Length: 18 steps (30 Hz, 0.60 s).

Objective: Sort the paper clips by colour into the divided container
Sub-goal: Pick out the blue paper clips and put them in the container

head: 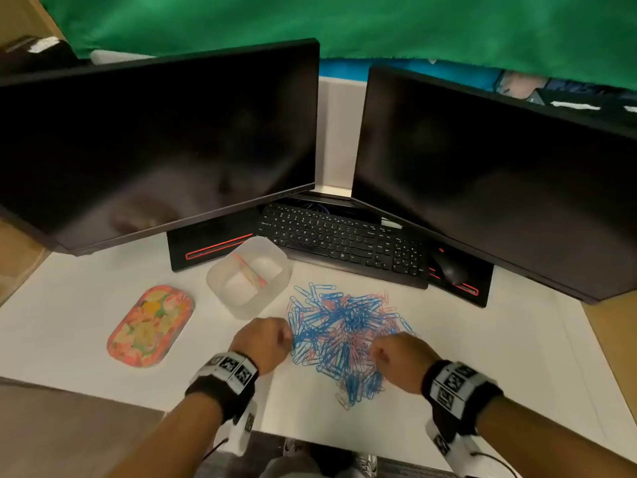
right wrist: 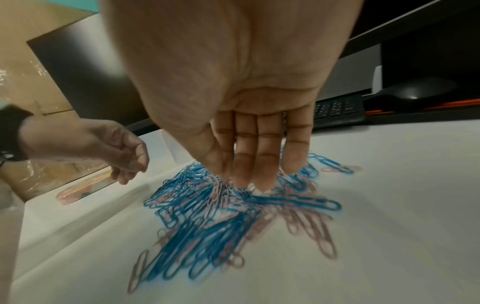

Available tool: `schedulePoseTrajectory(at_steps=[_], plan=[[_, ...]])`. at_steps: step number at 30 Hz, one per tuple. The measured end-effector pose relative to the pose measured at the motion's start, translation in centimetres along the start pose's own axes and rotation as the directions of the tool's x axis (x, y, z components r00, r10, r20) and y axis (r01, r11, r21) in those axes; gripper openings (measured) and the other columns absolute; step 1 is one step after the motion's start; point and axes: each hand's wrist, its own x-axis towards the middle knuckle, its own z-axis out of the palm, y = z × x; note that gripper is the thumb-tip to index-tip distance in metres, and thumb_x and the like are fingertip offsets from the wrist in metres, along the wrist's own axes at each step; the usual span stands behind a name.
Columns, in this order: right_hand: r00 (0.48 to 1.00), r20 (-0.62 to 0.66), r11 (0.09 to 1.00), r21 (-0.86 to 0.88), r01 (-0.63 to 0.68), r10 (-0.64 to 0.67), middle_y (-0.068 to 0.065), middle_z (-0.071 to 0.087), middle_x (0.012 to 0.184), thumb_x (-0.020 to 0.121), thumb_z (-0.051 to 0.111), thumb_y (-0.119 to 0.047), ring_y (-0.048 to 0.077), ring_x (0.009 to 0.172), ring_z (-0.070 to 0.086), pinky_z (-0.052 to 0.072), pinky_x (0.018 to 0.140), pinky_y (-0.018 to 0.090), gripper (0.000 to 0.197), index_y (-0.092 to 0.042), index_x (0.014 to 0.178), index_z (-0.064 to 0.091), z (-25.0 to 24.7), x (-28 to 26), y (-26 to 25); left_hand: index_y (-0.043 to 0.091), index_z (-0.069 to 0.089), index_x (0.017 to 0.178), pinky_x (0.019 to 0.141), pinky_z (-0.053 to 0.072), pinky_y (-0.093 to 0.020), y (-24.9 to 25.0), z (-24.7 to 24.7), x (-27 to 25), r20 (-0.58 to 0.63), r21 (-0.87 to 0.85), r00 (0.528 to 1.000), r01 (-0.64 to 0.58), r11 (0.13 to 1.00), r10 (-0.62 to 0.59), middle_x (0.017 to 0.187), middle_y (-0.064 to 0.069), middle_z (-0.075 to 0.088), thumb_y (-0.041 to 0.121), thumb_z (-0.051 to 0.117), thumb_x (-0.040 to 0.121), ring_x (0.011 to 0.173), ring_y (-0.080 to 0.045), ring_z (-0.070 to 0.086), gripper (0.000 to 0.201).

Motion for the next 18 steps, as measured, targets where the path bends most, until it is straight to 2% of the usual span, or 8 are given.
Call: schedulePoseTrajectory(at_steps=[2,6,10,14,18], plan=[[0.999,-0.05,1.0,0.009,-0.001,0.002,-0.003,0.068,0.089,0.09,0.046,-0.018,0.015,0.081,0.062,0.047,0.073,0.025,0.02,-0.021,0.09,0.065,-0.4,1.5,-0.7,0.027,0.062,0.078,0.077,0.05,-0.027,0.5,0.1,1.0,-0.038,-0.033,0.999,0.015,0.999,-0.016,0.086,0.004,0.07,0.028,0.055,0.083,0.086,-0.021,0.064,0.008],[0.998,-0.066,0.999,-0.032,0.022,-0.024,0.0,0.066,0.091,0.09,0.045,-0.017,0.019,0.084,0.062,0.051,0.079,0.031,0.02,-0.02,0.091,0.065,-1.4,4.3,-2.3,0.025,0.061,0.081,0.076,0.053,-0.03,2.1,0.6,2.4,-0.028,-0.014,1.0,0.006,1.0,-0.007,0.084,0.004,0.068,0.03,0.051,0.085,0.082,-0.021,0.063,0.012],[0.995,-0.099,0.999,-0.051,-0.019,0.013,0.001,0.066,0.088,0.086,0.044,-0.014,0.024,0.082,0.061,0.051,0.075,0.031,0.019,-0.022,0.081,0.061,-2.1,6.3,-2.9,0.026,0.06,0.082,0.074,0.05,-0.029,3.1,1.3,3.1,-0.04,0.013,0.998,0.048,0.999,-0.047,0.088,0.003,0.066,0.034,0.057,0.083,0.081,-0.02,0.06,0.009],[0.988,-0.139,0.996,-0.05,-0.068,0.06,0.005,0.067,0.088,0.087,0.048,-0.019,0.027,0.082,0.062,0.053,0.073,0.033,0.014,-0.017,0.085,0.062,-2.1,7.6,-2.7,0.021,0.061,0.093,0.075,0.051,-0.03,3.8,2.1,3.3,-0.022,0.078,0.993,0.114,0.99,-0.113,0.094,0.001,0.066,0.048,0.059,0.083,0.082,-0.02,0.058,0.029],[0.985,-0.16,0.995,-0.061,-0.076,0.065,0.004,0.066,0.093,0.089,0.054,-0.029,0.025,0.084,0.061,0.049,0.072,0.03,0.014,-0.017,0.093,0.06,-1.4,8.7,-2.4,0.018,0.062,0.094,0.07,0.05,-0.029,4.1,2.8,3.5,-0.021,0.089,0.988,0.153,0.984,-0.152,0.092,-0.001,0.067,0.044,0.059,0.084,0.08,-0.022,0.061,0.027]])
